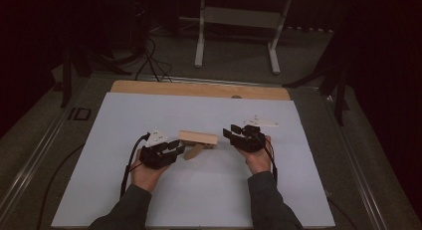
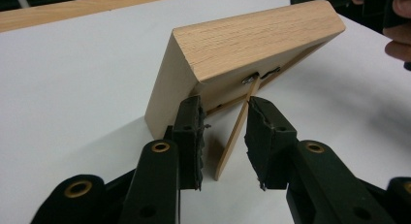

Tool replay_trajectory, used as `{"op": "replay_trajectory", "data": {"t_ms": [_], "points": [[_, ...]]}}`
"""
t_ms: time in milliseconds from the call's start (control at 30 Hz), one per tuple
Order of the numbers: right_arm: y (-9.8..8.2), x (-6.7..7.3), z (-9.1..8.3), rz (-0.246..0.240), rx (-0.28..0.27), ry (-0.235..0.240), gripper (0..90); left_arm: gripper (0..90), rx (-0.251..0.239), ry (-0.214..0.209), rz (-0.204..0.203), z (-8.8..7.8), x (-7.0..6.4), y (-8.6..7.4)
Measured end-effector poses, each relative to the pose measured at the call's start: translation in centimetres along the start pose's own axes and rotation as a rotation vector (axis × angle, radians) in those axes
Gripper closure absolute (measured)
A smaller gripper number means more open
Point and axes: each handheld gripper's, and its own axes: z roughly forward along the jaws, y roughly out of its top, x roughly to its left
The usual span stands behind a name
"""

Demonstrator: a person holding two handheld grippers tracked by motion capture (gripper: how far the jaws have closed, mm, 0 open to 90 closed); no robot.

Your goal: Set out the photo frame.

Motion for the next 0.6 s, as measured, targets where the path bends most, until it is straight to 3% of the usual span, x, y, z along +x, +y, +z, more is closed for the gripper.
{"op": "replay_trajectory", "data": {"t_ms": [167, 600], "points": [[0.0, 0.3, 0.9, -0.011, 0.013, 0.005, 62.6, 66.9, 0.009, -0.022, -0.010, 0.5, 0.1, 0.0], [-0.3, 0.9, 2.4, -0.031, 0.023, 0.051, 86.9, 75.4, 0.031, -0.019, 0.010, 1.1, 0.0, 0.2]]}}
